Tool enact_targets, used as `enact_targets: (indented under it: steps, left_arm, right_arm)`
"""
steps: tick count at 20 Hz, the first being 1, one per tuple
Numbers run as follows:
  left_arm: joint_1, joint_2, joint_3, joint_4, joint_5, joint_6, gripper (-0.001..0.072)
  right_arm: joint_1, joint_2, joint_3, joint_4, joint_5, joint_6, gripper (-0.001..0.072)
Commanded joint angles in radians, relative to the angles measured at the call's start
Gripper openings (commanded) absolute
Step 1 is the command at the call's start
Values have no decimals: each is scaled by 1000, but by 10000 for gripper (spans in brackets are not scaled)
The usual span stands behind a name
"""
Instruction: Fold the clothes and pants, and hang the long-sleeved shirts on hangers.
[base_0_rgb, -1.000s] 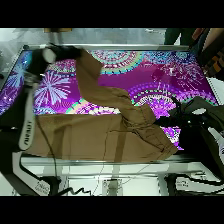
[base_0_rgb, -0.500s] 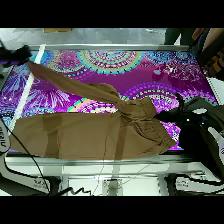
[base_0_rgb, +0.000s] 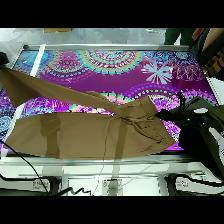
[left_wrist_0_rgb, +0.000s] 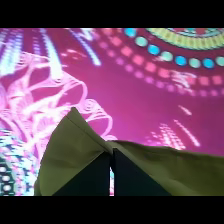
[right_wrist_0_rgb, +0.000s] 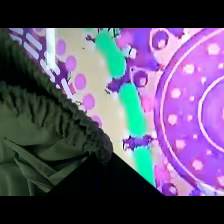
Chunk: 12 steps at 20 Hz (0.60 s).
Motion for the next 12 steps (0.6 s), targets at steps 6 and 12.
enact_targets:
  steps: [6,12]
  left_arm:
    - [15,51,-2,147,218,-72,12]
    - [15,-77,-26,247,85,-72,12]
  right_arm:
    - [-1,147,1,-101,-156,62,33]
    - [-1,167,1,-343,-224,245,33]
